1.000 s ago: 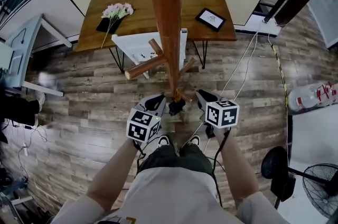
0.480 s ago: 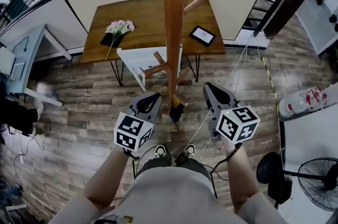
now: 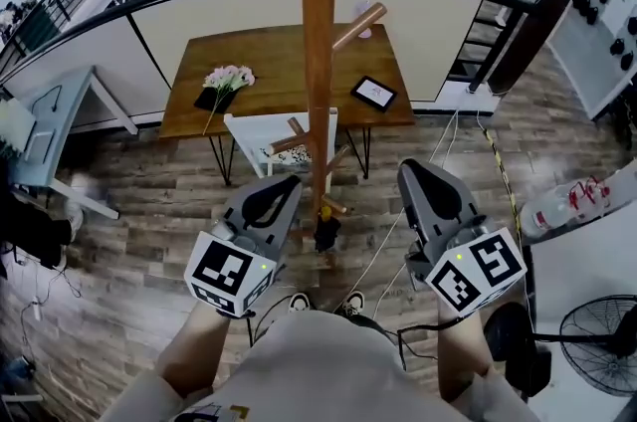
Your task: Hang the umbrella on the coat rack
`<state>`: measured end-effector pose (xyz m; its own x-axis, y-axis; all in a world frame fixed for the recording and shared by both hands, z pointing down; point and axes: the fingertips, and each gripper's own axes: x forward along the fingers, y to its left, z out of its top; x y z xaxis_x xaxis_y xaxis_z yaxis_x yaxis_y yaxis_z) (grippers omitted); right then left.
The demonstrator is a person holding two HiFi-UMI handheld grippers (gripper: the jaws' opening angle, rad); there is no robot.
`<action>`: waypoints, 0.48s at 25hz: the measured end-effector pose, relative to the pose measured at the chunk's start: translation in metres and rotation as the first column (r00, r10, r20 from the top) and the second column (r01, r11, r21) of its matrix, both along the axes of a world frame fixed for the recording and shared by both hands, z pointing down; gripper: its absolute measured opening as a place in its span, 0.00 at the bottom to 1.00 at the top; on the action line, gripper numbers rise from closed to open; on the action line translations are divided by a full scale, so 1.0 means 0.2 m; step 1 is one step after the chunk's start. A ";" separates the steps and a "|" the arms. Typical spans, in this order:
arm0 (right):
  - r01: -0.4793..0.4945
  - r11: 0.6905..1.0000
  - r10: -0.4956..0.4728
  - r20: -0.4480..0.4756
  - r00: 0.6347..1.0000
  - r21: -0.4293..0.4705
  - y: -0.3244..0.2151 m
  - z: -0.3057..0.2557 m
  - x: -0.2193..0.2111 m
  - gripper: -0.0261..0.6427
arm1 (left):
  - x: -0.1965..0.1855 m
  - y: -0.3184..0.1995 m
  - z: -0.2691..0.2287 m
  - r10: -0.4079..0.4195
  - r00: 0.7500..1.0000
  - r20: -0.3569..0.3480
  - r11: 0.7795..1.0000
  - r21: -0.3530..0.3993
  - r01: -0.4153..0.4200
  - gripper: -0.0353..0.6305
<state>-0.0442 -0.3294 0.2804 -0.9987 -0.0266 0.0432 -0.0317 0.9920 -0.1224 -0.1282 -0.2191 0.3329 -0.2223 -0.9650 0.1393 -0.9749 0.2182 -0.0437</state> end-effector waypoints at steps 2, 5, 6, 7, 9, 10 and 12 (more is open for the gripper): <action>0.000 1.000 -0.001 0.024 1.000 0.018 0.02 -0.08 0.05 0.05 | 0.02 0.01 -0.11 -0.001 1.000 0.030 1.000 0.028 0.000 0.07; -0.007 0.999 0.005 0.057 0.998 0.035 0.05 -0.17 0.12 0.05 | 0.05 0.04 -0.25 -0.017 0.996 0.086 0.998 0.065 0.011 0.07; -0.003 0.999 0.001 0.069 0.998 0.033 0.07 -0.19 0.14 0.04 | 0.06 0.05 -0.29 -0.027 0.994 0.102 0.997 0.077 0.019 0.07; 0.006 1.000 -0.009 0.081 0.997 0.028 0.08 -0.21 0.16 0.04 | 0.07 0.07 -0.32 -0.037 0.993 0.112 0.996 0.089 0.028 0.07; 0.034 0.999 -0.035 0.092 0.995 0.021 0.10 -0.21 0.18 0.04 | 0.08 0.09 -0.35 -0.054 0.993 0.102 0.993 0.114 0.042 0.07; 0.046 0.999 -0.047 0.086 0.995 0.021 0.11 -0.20 0.18 0.04 | 0.08 0.10 -0.35 -0.058 0.995 0.086 0.991 0.123 0.047 0.07; 0.058 0.998 -0.060 0.067 0.996 0.030 0.12 -0.17 0.18 0.04 | 0.08 0.11 -0.34 -0.067 0.996 0.066 0.991 0.124 0.058 0.07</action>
<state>-0.0091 -0.3055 0.2463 -0.9992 0.0323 -0.0243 0.0345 0.9950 -0.0941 -0.1131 -0.1973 0.2644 -0.2878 -0.9577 0.0034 -0.9547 0.2866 -0.0804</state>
